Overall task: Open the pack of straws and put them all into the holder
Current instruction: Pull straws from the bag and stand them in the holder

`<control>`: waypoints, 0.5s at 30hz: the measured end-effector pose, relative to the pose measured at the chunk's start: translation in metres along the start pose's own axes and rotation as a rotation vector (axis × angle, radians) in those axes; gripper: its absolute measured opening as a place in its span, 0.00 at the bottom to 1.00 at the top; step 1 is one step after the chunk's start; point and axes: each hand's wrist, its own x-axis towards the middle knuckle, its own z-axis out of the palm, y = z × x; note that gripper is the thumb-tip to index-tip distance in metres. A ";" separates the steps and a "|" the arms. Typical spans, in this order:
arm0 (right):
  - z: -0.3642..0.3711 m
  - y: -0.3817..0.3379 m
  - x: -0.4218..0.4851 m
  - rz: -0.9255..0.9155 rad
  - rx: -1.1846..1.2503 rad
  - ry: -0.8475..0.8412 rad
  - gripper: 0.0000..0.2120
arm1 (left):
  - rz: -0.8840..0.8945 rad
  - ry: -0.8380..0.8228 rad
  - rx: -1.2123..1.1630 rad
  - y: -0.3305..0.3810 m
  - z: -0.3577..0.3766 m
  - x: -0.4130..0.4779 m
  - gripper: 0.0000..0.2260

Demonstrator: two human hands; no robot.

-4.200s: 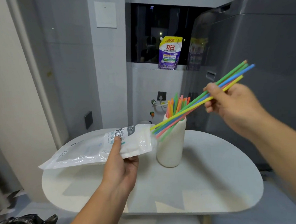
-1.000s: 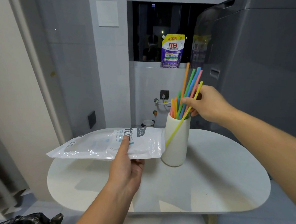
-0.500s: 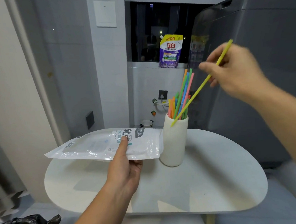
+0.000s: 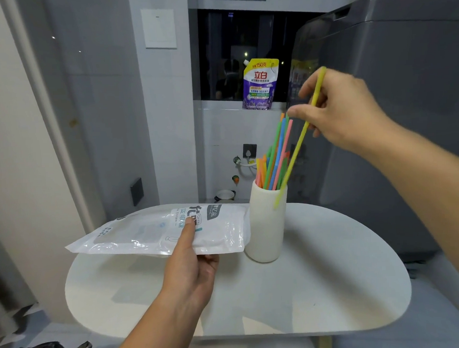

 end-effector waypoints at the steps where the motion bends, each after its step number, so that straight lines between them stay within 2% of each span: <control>1: 0.003 0.000 -0.001 -0.013 -0.017 -0.014 0.15 | 0.001 0.000 -0.001 0.000 0.000 0.000 0.17; 9: -0.013 -0.010 0.006 -0.026 0.054 0.157 0.14 | 0.000 -0.006 -0.008 0.003 -0.002 0.003 0.16; 15: -0.011 -0.016 0.003 -0.058 0.001 0.156 0.15 | -0.008 -0.010 -0.009 0.001 -0.002 0.001 0.16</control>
